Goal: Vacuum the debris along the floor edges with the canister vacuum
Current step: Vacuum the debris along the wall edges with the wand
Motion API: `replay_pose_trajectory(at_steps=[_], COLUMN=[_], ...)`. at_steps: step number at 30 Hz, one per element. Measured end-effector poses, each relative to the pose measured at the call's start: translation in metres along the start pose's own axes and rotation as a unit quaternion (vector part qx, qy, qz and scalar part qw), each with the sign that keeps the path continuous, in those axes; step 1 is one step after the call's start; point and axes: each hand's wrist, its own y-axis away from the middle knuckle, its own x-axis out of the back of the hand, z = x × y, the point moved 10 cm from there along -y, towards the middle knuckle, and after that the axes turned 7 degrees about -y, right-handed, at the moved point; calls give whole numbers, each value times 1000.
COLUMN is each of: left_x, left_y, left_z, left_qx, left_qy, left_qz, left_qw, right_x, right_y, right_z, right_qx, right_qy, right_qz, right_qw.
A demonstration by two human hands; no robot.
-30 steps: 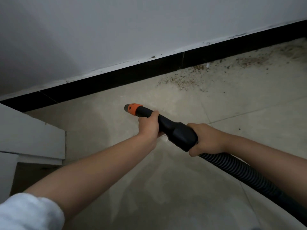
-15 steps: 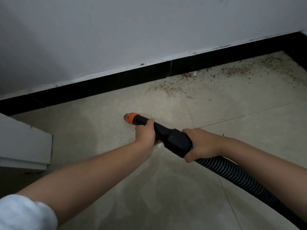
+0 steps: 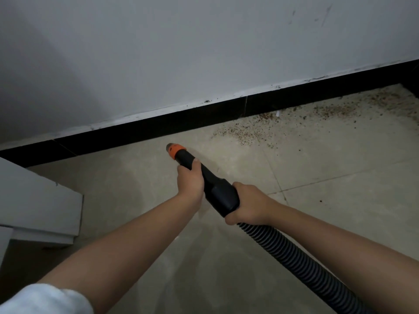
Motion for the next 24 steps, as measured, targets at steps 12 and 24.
replay_pose_trajectory(at_steps=[12, 24], left_x=[14, 25], left_y=[-17, 5], left_z=[-11, -25], left_qx=[12, 24], left_qy=[-31, 20], left_qz=[12, 33], left_qw=[999, 999], right_x=[-14, -21], right_y=[-14, -13], right_z=[-5, -1], right_qx=[-14, -6], right_qy=[-4, 28], right_qz=[-34, -97], right_qw=[999, 995])
